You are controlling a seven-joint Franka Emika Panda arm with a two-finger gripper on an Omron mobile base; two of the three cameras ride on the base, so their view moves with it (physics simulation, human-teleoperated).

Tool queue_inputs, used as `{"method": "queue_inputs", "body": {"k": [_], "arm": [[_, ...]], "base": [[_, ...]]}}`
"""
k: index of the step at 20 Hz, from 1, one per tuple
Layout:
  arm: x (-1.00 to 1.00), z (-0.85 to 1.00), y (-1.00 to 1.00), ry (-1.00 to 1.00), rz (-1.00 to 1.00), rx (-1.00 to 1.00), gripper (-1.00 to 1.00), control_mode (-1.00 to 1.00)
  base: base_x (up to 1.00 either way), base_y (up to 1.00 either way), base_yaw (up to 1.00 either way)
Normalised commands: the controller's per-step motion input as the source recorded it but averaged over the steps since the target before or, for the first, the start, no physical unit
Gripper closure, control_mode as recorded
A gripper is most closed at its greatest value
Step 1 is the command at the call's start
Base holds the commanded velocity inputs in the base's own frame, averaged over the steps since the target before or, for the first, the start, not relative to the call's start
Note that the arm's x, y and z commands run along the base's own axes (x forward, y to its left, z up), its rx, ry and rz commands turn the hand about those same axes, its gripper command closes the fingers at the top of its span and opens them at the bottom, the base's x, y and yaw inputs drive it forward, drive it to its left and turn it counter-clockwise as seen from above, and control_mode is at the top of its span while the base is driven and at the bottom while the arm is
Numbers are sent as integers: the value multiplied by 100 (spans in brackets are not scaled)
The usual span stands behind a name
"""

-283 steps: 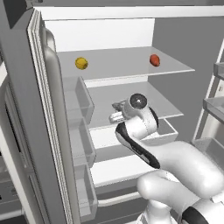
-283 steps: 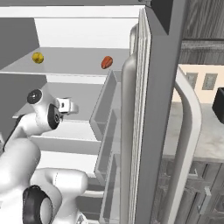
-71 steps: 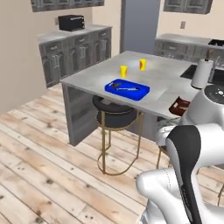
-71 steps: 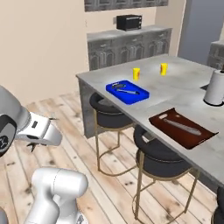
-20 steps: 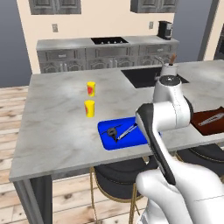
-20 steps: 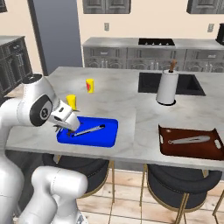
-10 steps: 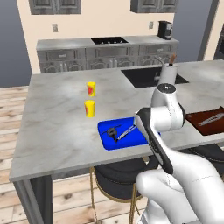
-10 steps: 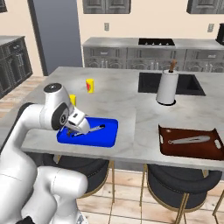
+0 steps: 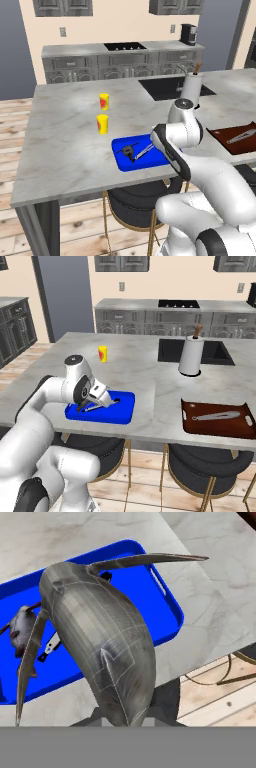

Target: Gather the lemon and sweet potato from the fridge and place them on a tray on the dining counter. Then gather the fishs from the fridge and place them on the other tray.

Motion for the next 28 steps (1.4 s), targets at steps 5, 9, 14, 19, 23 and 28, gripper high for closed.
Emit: {"method": "queue_inputs", "body": {"k": [5, 9, 14, 19, 23, 28], "arm": [[56, -28, -2, 0, -1, 0, 100, -100], [52, -23, -2, 1, -1, 2, 100, -100], [41, -28, 0, 1, 0, 2, 100, -100], [26, -39, 0, 1, 0, 0, 100, -100], [25, -34, 0, 2, 0, 0, 100, -100], [22, -34, 0, 2, 0, 0, 100, -100]], "base": [[0, 0, 0], [0, 0, 0], [0, 0, 0], [0, 0, 0], [0, 0, 0], [0, 0, 0]]}}
